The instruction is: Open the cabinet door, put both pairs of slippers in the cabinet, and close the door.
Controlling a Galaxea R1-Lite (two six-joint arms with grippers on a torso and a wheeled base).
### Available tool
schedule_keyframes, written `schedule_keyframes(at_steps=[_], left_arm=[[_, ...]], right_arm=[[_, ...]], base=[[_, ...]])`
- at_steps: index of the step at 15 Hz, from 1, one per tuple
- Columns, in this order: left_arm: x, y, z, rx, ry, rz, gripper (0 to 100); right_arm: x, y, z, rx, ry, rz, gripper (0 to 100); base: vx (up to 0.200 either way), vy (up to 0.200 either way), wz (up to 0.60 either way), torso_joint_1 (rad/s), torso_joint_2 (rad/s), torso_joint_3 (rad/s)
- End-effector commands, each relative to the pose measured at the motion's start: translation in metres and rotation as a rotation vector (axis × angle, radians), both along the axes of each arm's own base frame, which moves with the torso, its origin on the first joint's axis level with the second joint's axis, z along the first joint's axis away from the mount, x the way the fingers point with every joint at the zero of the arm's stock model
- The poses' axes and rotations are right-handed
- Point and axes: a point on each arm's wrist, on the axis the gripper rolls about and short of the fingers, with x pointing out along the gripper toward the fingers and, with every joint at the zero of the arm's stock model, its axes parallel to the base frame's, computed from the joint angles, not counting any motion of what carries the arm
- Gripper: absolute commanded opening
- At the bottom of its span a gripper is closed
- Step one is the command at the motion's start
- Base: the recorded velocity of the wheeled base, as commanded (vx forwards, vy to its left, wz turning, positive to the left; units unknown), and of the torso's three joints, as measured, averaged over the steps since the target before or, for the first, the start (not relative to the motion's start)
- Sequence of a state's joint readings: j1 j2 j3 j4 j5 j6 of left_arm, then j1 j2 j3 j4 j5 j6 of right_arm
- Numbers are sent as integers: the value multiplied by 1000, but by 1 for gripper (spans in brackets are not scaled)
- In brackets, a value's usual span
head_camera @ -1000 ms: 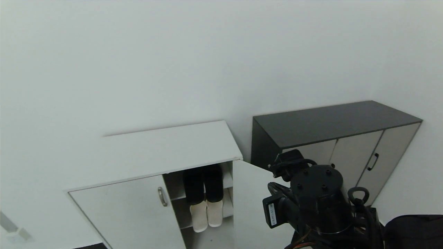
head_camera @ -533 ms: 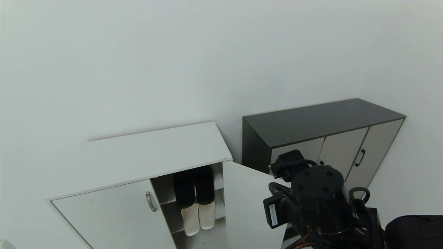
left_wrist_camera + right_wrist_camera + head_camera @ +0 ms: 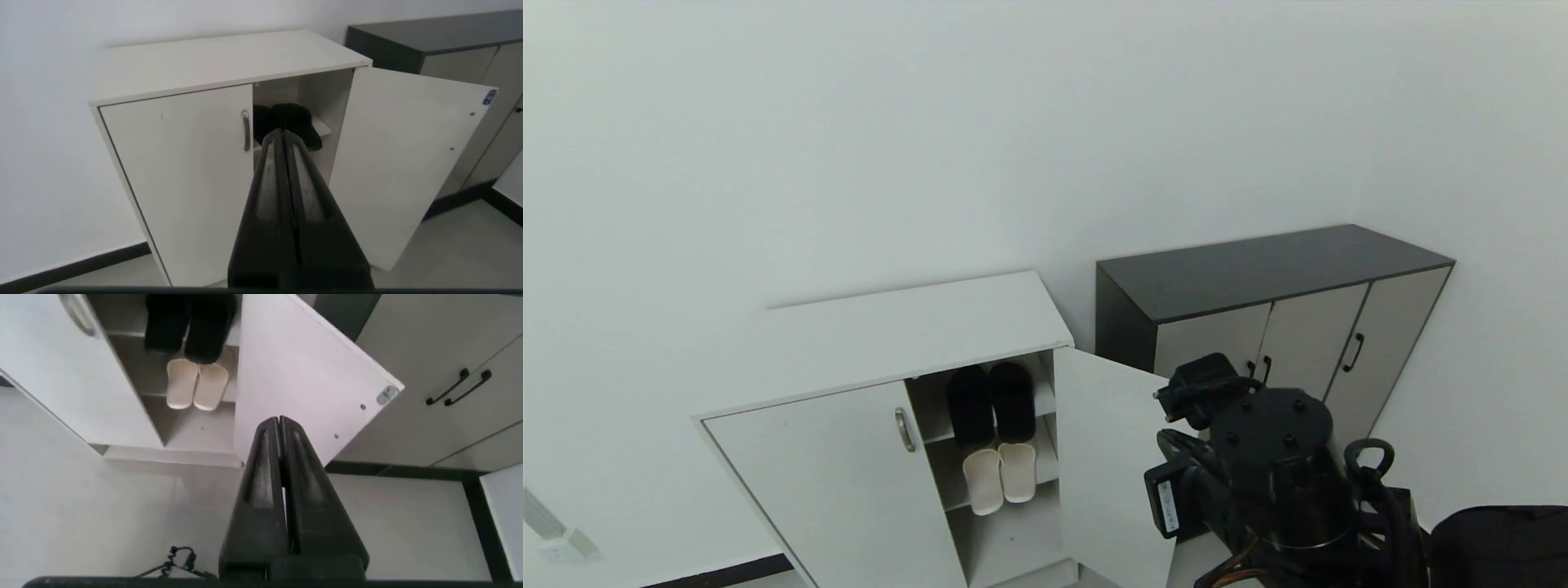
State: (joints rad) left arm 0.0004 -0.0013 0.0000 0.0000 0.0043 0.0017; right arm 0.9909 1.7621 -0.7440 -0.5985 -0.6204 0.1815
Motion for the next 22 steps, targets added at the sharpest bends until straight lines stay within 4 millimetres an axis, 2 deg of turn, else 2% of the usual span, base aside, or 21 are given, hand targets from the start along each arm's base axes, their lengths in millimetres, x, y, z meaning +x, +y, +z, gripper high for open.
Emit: schedule_keyframes(at_steps=[1,2,6,7,9,10,11,12,17,22], left_arm=[[0,0,0,0,1,0,0],[0,0,0,0,1,0,0],[0,0,0,0,1,0,0],[0,0,0,0,1,0,0],[0,0,0,0,1,0,0],[0,0,0,0,1,0,0],[0,0,0,0,1,0,0],[0,0,0,0,1,0,0],[0,0,0,0,1,0,0],[0,0,0,0,1,0,0]], right_arm=[[9,-1,2,19,-17,-25,0],[21,-2,7,50,-43,-55,0],[100,-30,43,63,-119,-125,0],[110,-33,46,59,-109,-137,0],[153,-49,50,72,-82,-171,0],[164,-53,48,74,-81,-187,0],[183,-60,38,71,-71,-214,0],[194,-63,30,69,-56,-217,0],[234,-66,-18,98,31,-246,0],[248,-63,-53,100,94,-247,0]], base=[[0,0,0,0,0,0],[0,0,0,0,0,0],[0,0,0,0,0,0],[0,0,0,0,0,0],[0,0,0,0,0,0],[0,0,0,0,0,0],[0,0,0,0,0,0],[0,0,0,0,0,0],[0,0,0,0,0,0],[0,0,0,0,0,0]])
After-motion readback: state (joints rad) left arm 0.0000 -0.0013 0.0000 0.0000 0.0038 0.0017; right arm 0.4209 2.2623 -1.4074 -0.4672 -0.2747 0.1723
